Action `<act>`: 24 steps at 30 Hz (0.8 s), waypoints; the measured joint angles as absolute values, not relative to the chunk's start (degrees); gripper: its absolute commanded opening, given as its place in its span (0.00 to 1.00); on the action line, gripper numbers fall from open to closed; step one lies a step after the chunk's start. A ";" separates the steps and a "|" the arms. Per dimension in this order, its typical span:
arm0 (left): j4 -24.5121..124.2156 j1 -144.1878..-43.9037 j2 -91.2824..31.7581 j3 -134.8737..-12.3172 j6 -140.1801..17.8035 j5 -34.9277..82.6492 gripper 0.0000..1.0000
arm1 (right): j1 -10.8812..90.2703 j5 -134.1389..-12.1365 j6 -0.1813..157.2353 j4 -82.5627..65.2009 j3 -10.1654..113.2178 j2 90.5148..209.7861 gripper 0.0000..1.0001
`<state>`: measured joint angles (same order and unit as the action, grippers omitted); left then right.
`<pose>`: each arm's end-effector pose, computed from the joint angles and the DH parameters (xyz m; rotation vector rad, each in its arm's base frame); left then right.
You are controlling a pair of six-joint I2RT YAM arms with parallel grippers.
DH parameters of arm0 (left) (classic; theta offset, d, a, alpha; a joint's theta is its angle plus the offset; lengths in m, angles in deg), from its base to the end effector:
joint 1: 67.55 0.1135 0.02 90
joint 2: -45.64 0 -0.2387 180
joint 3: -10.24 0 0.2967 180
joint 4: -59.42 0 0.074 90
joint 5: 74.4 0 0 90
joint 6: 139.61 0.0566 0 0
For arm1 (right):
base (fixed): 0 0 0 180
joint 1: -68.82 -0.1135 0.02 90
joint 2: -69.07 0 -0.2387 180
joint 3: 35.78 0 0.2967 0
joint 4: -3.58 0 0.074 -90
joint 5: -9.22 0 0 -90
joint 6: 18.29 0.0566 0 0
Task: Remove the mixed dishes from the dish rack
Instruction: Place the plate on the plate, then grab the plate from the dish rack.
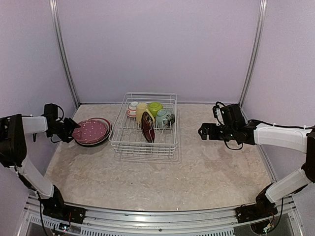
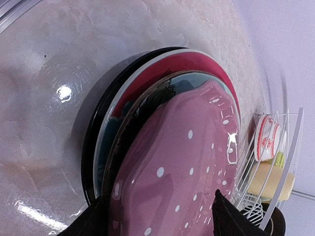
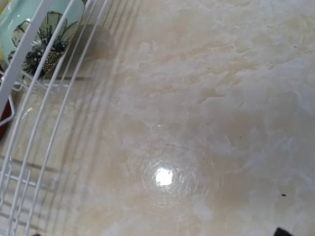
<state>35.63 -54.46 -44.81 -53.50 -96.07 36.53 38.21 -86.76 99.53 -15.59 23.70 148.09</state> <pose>0.3626 0.0636 0.1209 -1.0955 2.2479 -0.6987 0.3092 0.1761 0.1671 0.0016 2.2780 0.4298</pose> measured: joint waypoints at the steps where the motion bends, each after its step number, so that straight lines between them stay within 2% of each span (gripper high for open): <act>1: 35.08 -54.66 -44.59 -53.70 -95.96 36.00 0.77 | 38.19 -86.78 99.53 -15.59 23.66 148.09 1.00; 6: 32.48 -55.60 -44.55 -55.82 -95.76 33.62 0.88 | 38.19 -86.78 99.83 -14.94 23.29 148.01 1.00; 15: 30.75 -58.44 -44.77 -60.45 -95.67 29.99 0.90 | 38.19 -86.78 99.90 -14.52 22.31 147.81 1.00; 20: 29.64 -59.47 -45.12 -61.89 -95.56 27.24 0.98 | 38.19 -86.80 99.90 -14.48 22.28 147.46 1.00; 24: 27.61 -60.85 -43.65 -61.94 -95.06 23.30 0.99 | 38.19 -86.95 99.90 -14.35 22.20 147.35 1.00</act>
